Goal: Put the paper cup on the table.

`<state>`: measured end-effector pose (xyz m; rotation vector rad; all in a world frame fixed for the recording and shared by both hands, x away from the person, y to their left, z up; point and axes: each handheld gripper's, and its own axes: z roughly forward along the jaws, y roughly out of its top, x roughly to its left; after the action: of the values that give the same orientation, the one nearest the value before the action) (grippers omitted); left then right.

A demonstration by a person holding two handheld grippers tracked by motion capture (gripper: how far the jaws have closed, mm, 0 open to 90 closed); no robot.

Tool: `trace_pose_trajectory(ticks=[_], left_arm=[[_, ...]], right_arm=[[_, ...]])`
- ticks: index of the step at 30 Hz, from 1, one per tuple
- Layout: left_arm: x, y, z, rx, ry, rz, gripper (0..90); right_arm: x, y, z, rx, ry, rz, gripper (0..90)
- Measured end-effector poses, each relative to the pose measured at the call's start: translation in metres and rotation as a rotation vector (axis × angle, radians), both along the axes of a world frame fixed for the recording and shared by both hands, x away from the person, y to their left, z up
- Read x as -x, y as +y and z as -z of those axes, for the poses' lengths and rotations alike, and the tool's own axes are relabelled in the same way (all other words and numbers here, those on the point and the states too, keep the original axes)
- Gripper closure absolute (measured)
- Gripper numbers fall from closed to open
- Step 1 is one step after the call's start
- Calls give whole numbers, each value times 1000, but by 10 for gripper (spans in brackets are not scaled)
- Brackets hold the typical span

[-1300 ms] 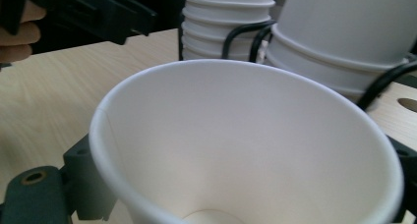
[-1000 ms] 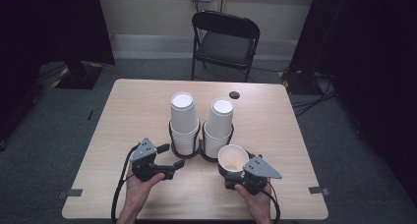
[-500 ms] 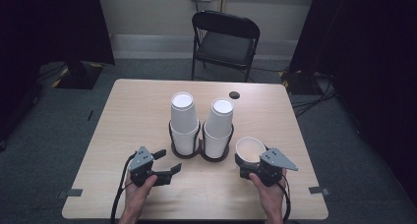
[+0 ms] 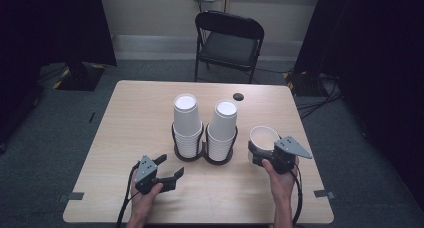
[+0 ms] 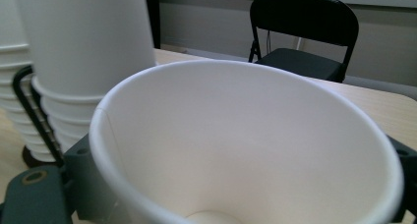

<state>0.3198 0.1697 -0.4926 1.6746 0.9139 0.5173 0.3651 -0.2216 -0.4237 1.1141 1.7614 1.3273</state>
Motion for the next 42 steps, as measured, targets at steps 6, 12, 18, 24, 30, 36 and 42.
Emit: trace_pose_trajectory(ticks=[6,12,18,24,30,36,42], left_arm=[[1,-3,3,-19,-2,7,181],[4,-10,2,-90,-36,-30,176],[6,-6,3,-46,-40,-37,176],[8,-4,3,-29,-63,-35,173],[11,0,4,10,-87,-56,165],[14,1,5,34,-117,-64,165],[17,2,5,33,-145,-66,165]], right_arm=[[-19,-7,-4,12,-18,32,105],[-34,-7,-6,32,-25,44,105],[-49,-7,0,43,-22,57,105],[-67,-8,11,41,-25,67,105],[-81,-6,25,55,-24,72,106],[-88,-2,37,56,-4,57,106],[-89,0,42,57,26,57,105]])
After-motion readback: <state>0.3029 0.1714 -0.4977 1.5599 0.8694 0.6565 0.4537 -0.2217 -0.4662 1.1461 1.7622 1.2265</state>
